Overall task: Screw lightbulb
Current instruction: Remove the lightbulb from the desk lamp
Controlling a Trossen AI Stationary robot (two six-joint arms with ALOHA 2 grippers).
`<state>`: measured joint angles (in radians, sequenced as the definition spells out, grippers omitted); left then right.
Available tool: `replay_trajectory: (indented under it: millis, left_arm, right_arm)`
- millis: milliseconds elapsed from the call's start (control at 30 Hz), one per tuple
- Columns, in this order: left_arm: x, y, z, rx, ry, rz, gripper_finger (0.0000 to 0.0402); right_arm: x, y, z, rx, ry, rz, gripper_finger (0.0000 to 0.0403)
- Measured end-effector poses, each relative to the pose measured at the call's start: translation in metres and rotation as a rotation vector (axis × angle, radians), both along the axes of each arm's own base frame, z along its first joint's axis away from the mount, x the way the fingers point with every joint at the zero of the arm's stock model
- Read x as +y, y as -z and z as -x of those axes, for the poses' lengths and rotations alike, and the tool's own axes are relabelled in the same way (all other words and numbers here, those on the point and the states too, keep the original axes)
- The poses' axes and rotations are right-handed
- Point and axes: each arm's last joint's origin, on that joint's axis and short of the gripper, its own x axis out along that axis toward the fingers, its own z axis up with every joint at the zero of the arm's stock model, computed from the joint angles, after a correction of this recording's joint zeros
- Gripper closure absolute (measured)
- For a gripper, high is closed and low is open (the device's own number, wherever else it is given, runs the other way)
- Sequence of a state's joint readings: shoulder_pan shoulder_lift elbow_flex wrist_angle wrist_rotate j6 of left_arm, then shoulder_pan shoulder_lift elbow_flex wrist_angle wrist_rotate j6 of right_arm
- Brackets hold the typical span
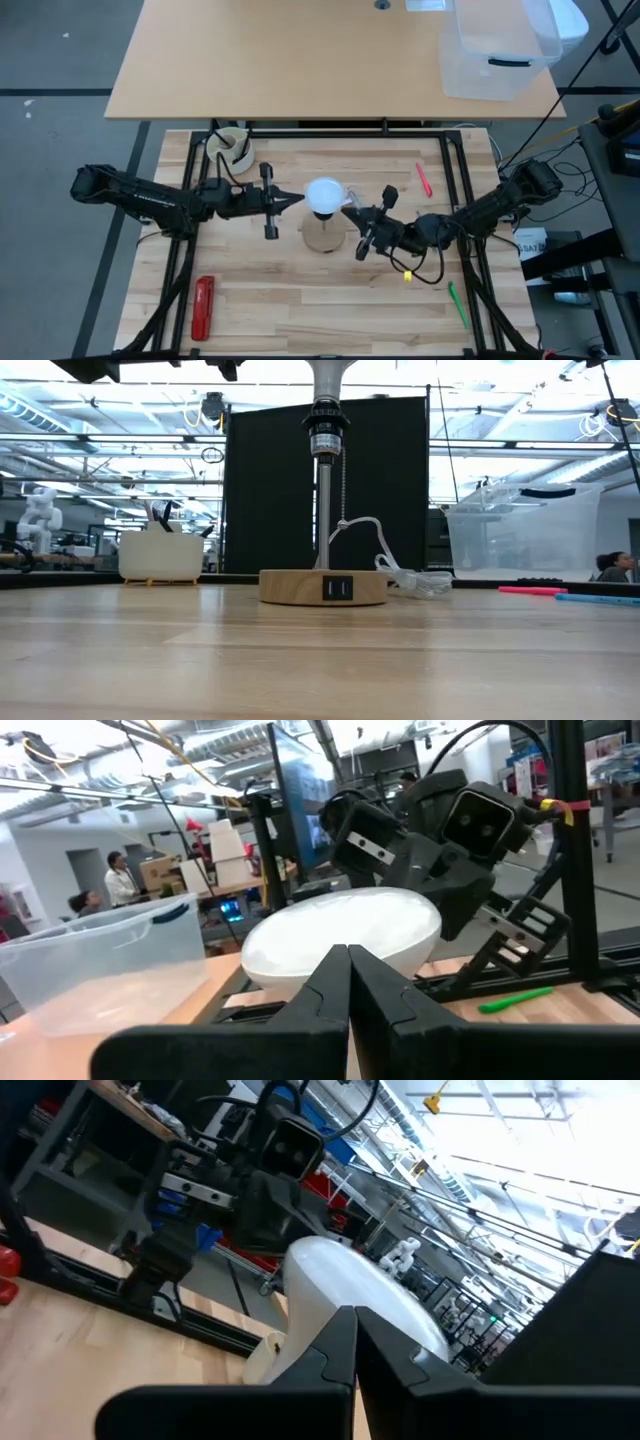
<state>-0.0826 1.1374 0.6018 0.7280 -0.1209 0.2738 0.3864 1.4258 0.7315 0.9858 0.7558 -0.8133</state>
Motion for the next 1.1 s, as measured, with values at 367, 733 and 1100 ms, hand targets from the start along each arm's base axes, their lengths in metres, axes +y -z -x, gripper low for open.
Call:
replay_trajectory:
  millis: [367,733,1100]
  left_arm:
    - [-0.005,0.000,0.000,0.000,0.073,0.010,0.0402]
    - [-0.012,0.002,0.001,0.016,0.273,-0.014,0.0401]
    - [-0.009,-0.009,0.011,-0.023,-0.057,-0.068,0.0401]
  right_arm:
    - [-0.014,0.000,-0.004,-0.008,0.050,-0.021,0.0403]
    - [-0.027,0.000,-0.007,-0.008,0.103,-0.030,0.0403]
    - [-0.015,0.007,-0.004,0.049,0.101,-0.042,0.0403]
